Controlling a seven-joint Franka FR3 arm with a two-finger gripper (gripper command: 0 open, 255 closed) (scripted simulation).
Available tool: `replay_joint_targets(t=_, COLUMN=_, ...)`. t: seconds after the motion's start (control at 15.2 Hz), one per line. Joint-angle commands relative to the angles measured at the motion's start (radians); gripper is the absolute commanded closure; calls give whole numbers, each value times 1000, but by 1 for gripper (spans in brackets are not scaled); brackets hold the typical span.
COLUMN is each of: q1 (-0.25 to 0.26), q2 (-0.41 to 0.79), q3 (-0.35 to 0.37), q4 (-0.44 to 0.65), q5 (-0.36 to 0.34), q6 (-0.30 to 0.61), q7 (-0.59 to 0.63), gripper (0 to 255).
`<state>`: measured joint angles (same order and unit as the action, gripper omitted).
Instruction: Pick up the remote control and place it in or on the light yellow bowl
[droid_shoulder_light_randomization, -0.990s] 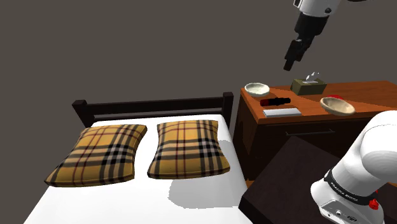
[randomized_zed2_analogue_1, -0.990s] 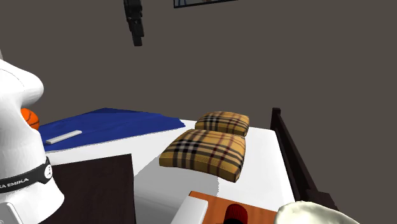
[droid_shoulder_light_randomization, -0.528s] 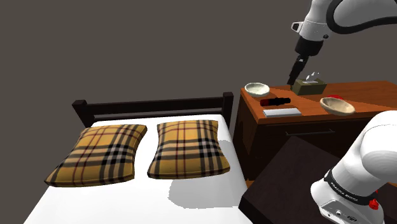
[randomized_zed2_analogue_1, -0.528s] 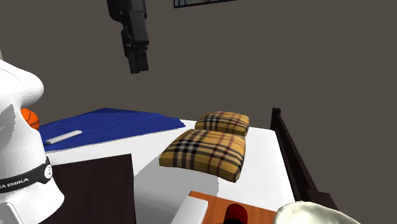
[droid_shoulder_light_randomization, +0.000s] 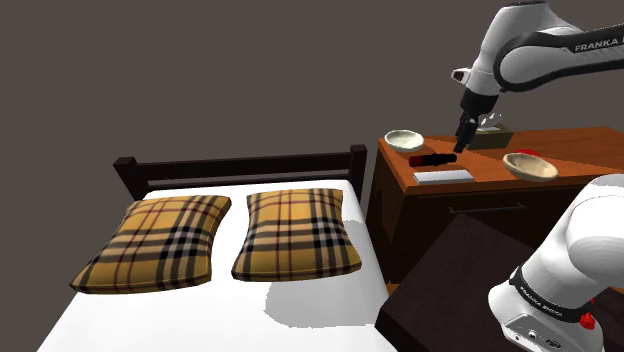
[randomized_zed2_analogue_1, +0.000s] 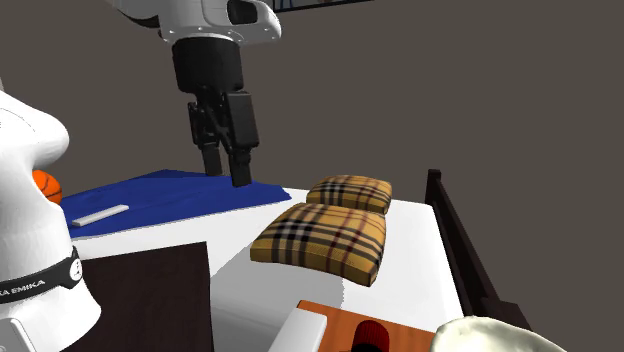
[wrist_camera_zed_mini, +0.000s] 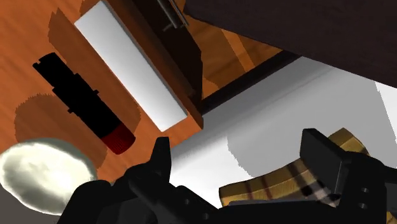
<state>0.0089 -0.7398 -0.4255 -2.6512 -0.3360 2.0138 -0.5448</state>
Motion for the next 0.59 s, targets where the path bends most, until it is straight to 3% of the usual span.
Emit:
replay_joint_targets(t=0.0, q1=5, q2=46, q3=-56, q4=-7, q5=-25, q6=56, q7=-71, gripper=0)
replay_joint_targets(t=0.26, q1=28, q2=169, q3=-178, q4=-10, q5=-58, q6=184, q7=-212, gripper=0)
replay_joint_targets(t=0.53, q1=85, q2=327, q3=-312, q4=13, q5=-45, q6=319, q7=-373, gripper=0)
